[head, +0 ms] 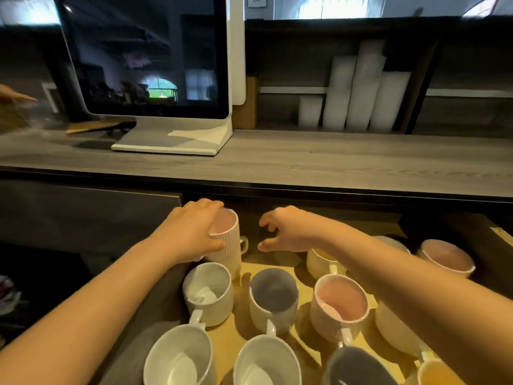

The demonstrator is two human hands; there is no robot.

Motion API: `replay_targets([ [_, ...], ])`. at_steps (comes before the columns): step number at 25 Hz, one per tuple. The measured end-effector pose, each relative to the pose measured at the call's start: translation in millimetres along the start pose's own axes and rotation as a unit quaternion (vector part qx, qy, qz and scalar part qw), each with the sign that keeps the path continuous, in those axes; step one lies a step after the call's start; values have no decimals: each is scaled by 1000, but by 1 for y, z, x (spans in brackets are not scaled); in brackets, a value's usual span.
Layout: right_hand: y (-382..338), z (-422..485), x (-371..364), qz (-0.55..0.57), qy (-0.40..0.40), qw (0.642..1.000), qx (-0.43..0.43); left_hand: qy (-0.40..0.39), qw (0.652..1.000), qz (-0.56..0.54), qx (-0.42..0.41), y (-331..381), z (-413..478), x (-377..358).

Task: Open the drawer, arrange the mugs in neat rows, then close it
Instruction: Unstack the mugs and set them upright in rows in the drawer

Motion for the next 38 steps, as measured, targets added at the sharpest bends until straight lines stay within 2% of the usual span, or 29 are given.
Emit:
replay_targets([
  [3,-23,18,-7,16,23,1000,4,-26,999,-1,34,-20,1,-19],
  [10,-44,55,-34,39,20,999,-14,-27,998,-43,31,-30,5,-34],
  [14,-42,59,-38,67,69,995,-9,-21,998,-48,24,-30,3,-34],
  [21,-36,26,-19,125,146,981,31,-6,995,-96,-2,-16,0,-22],
  [28,-7,-32,25,174,152,972,44,11,983,-178,-52,21,-9,-3],
  [33,20,-61,34,203,151,967,16,11,954,-282,-106,57,-14,-19],
  [38,32,-80,26,278,130,952,11,20,915,-386,-112,79,-19,-27],
])
Point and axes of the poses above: each hand's wrist, its own z-axis towards the middle knuckle, its own x-axis out of the back of the hand, y = z × x, the point moved 7 cm from there along z, towards the middle knuckle, and after that the axes turned 9 degrees about z, right-handed, at the moved point
